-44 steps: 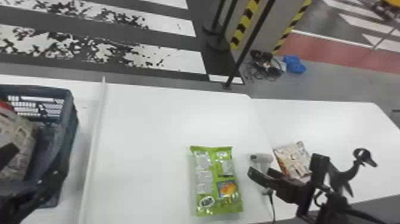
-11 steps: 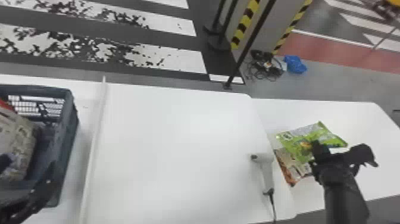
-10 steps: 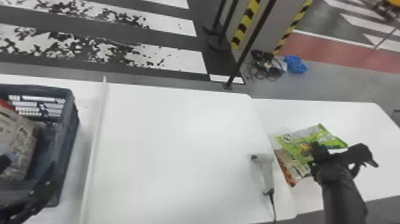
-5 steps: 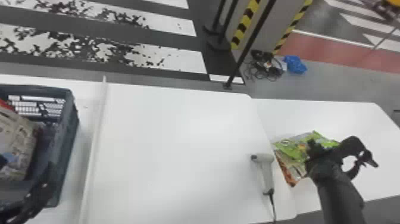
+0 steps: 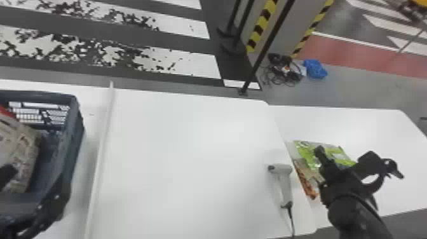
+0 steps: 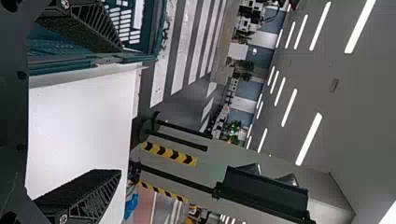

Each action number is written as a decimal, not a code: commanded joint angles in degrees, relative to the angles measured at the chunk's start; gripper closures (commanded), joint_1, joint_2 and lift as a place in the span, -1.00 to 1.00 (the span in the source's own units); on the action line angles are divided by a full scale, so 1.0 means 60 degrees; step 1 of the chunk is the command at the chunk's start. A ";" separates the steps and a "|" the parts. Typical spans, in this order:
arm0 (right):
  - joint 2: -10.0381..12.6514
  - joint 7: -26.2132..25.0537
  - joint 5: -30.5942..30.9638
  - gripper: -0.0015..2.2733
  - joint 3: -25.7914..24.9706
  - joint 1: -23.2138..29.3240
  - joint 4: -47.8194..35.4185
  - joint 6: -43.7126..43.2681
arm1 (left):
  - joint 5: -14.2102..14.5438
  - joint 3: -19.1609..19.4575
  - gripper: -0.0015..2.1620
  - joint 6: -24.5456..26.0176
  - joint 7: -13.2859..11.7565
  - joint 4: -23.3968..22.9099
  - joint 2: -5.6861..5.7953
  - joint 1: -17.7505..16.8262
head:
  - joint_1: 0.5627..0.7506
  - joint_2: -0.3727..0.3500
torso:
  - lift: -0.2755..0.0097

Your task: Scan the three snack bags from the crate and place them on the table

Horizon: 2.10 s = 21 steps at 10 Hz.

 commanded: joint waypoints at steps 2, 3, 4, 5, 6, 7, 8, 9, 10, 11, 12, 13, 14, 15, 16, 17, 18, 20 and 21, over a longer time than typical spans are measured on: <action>0.0862 0.1482 0.0104 -0.95 0.0799 0.2265 -0.2722 -0.0754 | -0.0003 -0.0004 -0.93 0.0004 0.0005 0.0105 -0.0014 -0.0132 | 0.41 -0.94 | 0.67; 0.0905 0.1688 0.0602 -0.95 0.1634 0.3071 -0.3543 -0.0959 | -0.0003 -0.0034 -0.93 0.0004 0.0020 0.0164 -0.0028 -0.0205 | 0.41 -0.94 | 0.67; 0.0979 0.1688 0.1408 -0.95 0.2747 0.3833 -0.3982 -0.3185 | -0.0003 -0.0077 -0.93 0.0004 0.0034 0.0193 -0.0028 -0.0234 | 0.41 -0.94 | 0.67; 0.1052 0.1688 0.2228 -0.95 0.3509 0.4111 -0.4217 -0.3947 | -0.0003 -0.0107 -0.93 0.0063 0.0064 0.0193 -0.0028 -0.0249 | 0.41 -0.94 | 0.67; 0.1052 0.1688 0.2668 -0.95 0.4124 0.4140 -0.4217 -0.4093 | -0.0003 -0.0136 -0.93 0.0063 0.0122 0.0193 -0.0028 -0.0249 | 0.41 -0.94 | 0.67; 0.1067 0.1688 0.3034 -0.95 0.4681 0.4213 -0.4173 -0.4445 | -0.0033 -0.0136 -0.93 0.0063 0.0137 0.0237 -0.0014 -0.0249 | 0.41 -0.84 | 0.67; 0.1081 0.1688 0.3385 -0.94 0.5355 0.4316 -0.4055 -0.4972 | -0.0018 -0.0136 -0.93 0.0268 0.0152 0.0266 -0.0028 -0.0249 | 0.41 -0.68 | 0.67; 0.1169 0.1644 0.3957 -0.93 0.5867 0.4463 -0.3953 -0.5705 | -0.0003 -0.0107 -0.93 0.0444 0.0166 0.0237 -0.0028 -0.0249 | 0.41 -0.53 | 0.67; 0.1198 0.1556 0.4250 -0.93 0.6204 0.4565 -0.3850 -0.6291 | 0.0055 -0.0004 -0.93 0.0649 0.0210 0.0120 -0.0043 -0.0249 | 0.41 -0.38 | 0.67; 0.1228 0.1556 0.4279 -0.93 0.6277 0.4638 -0.3792 -0.6525 | 0.0099 0.0142 -0.93 0.0708 0.0298 0.0003 -0.0043 -0.0220 | 0.41 -0.31 | 0.67; 0.1228 0.1541 0.4279 -0.93 0.6277 0.4697 -0.3689 -0.6877 | 0.0290 0.0450 -0.93 0.0708 0.0313 0.0017 -0.0043 -0.0205 | 0.41 -0.19 | 0.67; 0.1228 0.1541 0.4294 -0.93 0.6219 0.4755 -0.3616 -0.7170 | 0.0465 0.0919 -0.93 0.0913 0.0298 0.0061 -0.0057 -0.0293 | 0.41 -0.12 | 0.67; 0.1213 0.1526 0.4294 -0.92 0.6160 0.4785 -0.3557 -0.7463 | 0.0773 0.1446 -0.93 0.1352 0.0254 0.0017 -0.0072 -0.0469 | 0.41 -0.04 | 0.67; 0.1213 0.1541 0.4308 -0.92 0.6131 0.4814 -0.3543 -0.7492 | 0.1066 0.1959 -0.93 0.1733 0.0239 -0.0144 -0.0087 -0.0571 | 0.41 0.02 | 0.67; 0.1198 0.1541 0.4323 -0.92 0.6131 0.4843 -0.3543 -0.7550 | 0.1359 0.2413 -0.93 0.2377 0.0166 -0.0158 -0.0087 -0.0835 | 0.41 0.12 | 0.67; 0.1184 0.1541 0.4323 -0.92 0.6131 0.4887 -0.3557 -0.7697 | 0.1505 0.2618 -0.93 0.2963 0.0122 -0.0188 -0.0087 -0.1084 | 0.41 0.22 | 0.67; 0.1169 0.1541 0.4352 -0.92 0.6146 0.4917 -0.3572 -0.7843 | 0.1608 0.2662 -0.93 0.3637 0.0122 -0.0364 -0.0087 -0.1289 | 0.41 0.28 | 0.67; 0.1140 0.1556 0.4396 -0.92 0.6160 0.4931 -0.3587 -0.7873 | 0.1520 0.2706 -0.93 0.5600 0.0825 -0.0993 -0.0087 -0.1860 | 0.41 0.28 | 0.67; 0.1037 0.1556 0.4411 -0.92 0.6204 0.4902 -0.3616 -0.7902 | 0.1461 0.2735 -0.93 0.6450 0.1382 -0.1184 -0.0072 -0.2241 | 0.41 0.27 | 0.67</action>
